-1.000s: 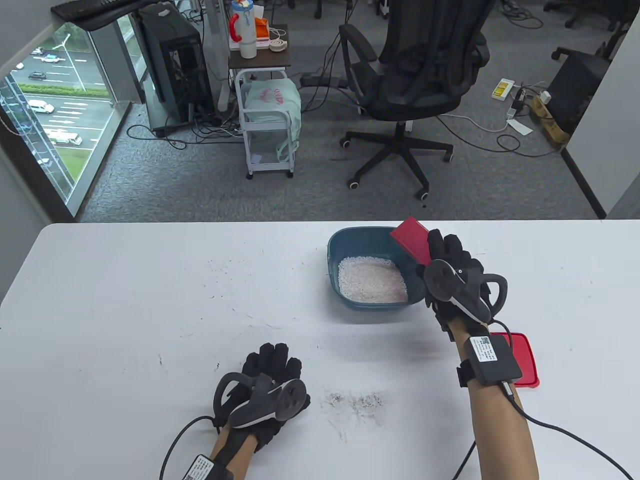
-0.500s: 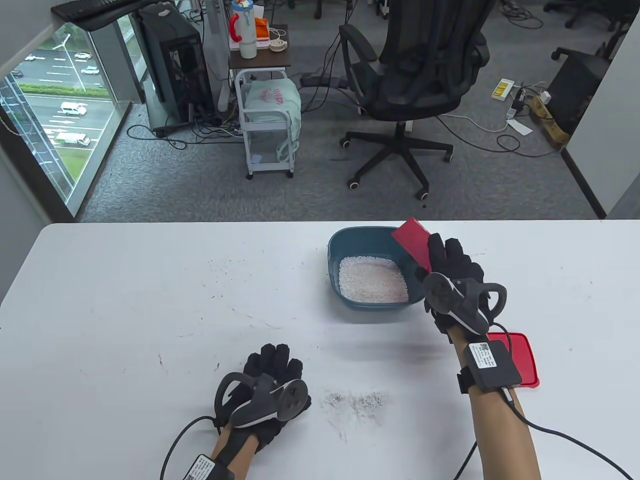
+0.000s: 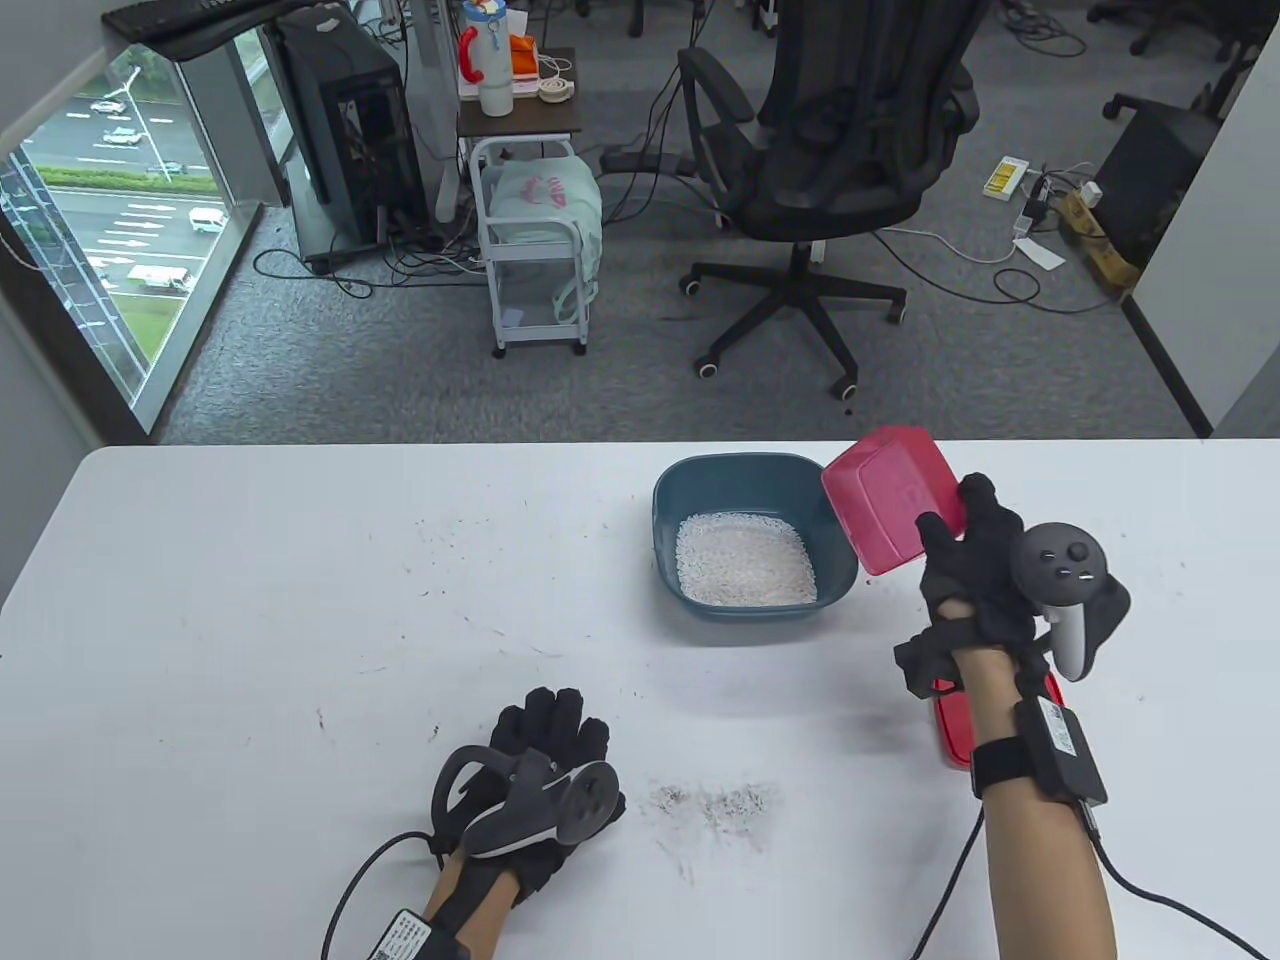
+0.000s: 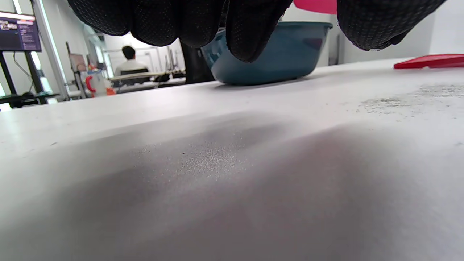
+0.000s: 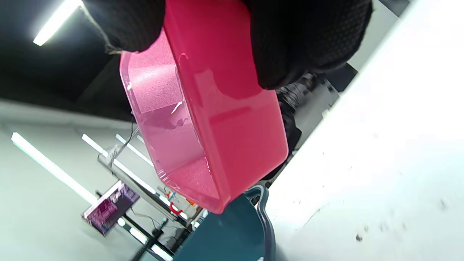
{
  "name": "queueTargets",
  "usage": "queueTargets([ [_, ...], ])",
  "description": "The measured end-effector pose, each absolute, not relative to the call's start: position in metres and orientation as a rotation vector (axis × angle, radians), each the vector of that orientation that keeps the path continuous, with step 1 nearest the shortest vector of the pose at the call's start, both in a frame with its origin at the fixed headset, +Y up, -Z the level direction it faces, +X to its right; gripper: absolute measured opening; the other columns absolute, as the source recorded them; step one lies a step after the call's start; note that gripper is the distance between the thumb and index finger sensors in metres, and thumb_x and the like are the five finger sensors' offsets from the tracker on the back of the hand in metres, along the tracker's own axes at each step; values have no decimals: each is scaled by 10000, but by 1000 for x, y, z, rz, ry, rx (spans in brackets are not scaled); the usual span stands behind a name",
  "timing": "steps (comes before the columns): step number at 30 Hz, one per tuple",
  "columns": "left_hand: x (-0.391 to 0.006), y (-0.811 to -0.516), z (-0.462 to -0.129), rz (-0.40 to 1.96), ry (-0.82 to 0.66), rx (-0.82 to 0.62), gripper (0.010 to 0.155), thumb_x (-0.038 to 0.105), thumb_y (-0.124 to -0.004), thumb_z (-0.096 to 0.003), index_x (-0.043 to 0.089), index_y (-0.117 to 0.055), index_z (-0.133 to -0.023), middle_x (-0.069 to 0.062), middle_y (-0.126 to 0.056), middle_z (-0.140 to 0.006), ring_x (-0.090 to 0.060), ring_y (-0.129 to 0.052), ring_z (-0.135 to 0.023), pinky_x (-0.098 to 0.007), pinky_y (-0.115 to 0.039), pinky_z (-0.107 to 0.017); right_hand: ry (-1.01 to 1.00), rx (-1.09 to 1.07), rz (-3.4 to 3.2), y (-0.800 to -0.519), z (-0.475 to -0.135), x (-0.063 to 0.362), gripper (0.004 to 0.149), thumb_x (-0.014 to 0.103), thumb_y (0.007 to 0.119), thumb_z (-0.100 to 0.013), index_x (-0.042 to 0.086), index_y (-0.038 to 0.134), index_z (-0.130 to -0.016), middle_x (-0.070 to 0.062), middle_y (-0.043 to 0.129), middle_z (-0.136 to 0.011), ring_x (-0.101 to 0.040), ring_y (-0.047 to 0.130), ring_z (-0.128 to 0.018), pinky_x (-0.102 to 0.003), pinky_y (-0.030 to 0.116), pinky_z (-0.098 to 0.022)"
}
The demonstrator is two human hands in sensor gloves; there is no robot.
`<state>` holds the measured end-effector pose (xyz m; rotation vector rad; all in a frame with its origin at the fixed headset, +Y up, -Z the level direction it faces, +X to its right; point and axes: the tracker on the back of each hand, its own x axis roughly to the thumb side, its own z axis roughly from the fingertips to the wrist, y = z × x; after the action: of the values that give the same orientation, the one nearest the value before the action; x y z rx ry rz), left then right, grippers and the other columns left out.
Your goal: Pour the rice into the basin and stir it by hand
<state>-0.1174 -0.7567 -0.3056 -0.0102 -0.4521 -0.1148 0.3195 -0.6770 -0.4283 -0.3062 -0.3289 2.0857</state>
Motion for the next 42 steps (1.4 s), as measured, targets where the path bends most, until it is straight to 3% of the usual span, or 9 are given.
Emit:
queueTargets([
  [7, -119, -757, -306, -110, -442, -11, 811, 662, -755, -383, 185, -741, -1039, -237, -606, -1143, -551, -633, -1023, -703, -621, -705, -102, -662, 2016, -707, -426, 365, 702, 409, 809, -360, 138, 621, -980, -327, 627, -877, -451, 962, -490, -591, 817, -365],
  [16, -120, -761, -308, -120, -433, -31, 813, 662, -754, -383, 183, -742, -1039, -238, -607, -1143, -549, -634, -1024, -702, -620, -705, 133, -793, 1910, -745, -440, 375, 702, 406, 799, -366, 113, 617, -978, -359, 626, -855, -459, 967, -470, -588, 826, -345],
  [21, -120, -761, -309, -120, -432, -33, 812, 663, -754, -383, 185, -741, -1039, -236, -607, -1143, -549, -635, -1025, -703, -619, -706, 186, -824, 1914, -748, -439, 378, 716, 417, 777, -377, 88, 589, -985, -385, 599, -876, -459, 976, -482, -580, 835, -341],
  [24, -121, -762, -310, -119, -430, -41, 812, 663, -754, -382, 186, -741, -1039, -235, -607, -1143, -549, -635, -1025, -702, -620, -706, 111, -869, 2084, -731, -430, 382, 757, 433, 765, -379, 62, 522, -993, -368, 532, -921, -462, 962, -515, -581, 827, -355],
  [29, -128, -755, -315, -31, -402, -21, 817, 666, -754, -383, 188, -733, -1045, -236, -608, -1145, -548, -637, -1026, -700, -626, -706, -21, -670, 2193, -695, -397, 385, 726, 423, 755, -385, 69, 550, -986, -348, 551, -926, -462, 954, -543, -580, 821, -360],
  [33, -120, -725, -339, 119, -333, 31, 825, 669, -752, -385, 203, -704, -1064, -212, -605, -1159, -527, -646, -1042, -686, -635, -723, -138, -402, 2163, -676, -350, 376, 688, 407, 749, -391, 68, 602, -972, -340, 602, -914, -463, 962, -539, -583, 824, -358],
  [35, -113, -706, -357, 123, -256, 48, 829, 676, -750, -381, 237, -678, -1081, -181, -545, -1194, -496, -608, -1083, -680, -588, -771, -165, -288, 2185, -679, -330, 367, 678, 399, 751, -388, 67, 623, -965, -338, 619, -910, -468, 965, -538, -589, 822, -359],
  [38, -108, -676, -397, 149, -181, 154, 834, 678, -742, -383, 217, -676, -1074, -201, -548, -1177, -473, -698, -1021, -645, -663, -727, -98, -185, 2242, -698, -308, 359, 669, 403, 749, -390, 73, 643, -962, -330, 639, -911, -468, 970, -545, -591, 826, -365],
  [42, -106, -666, -448, 378, -46, 97, 829, 666, -744, -399, 186, -676, -1071, -218, -581, -1154, -429, -808, -921, -582, -757, -647, -83, -159, 2173, -729, -294, 363, 652, 394, 748, -394, 62, 669, -949, -335, 654, -902, -481, 969, -549, -603, 821, -369],
])
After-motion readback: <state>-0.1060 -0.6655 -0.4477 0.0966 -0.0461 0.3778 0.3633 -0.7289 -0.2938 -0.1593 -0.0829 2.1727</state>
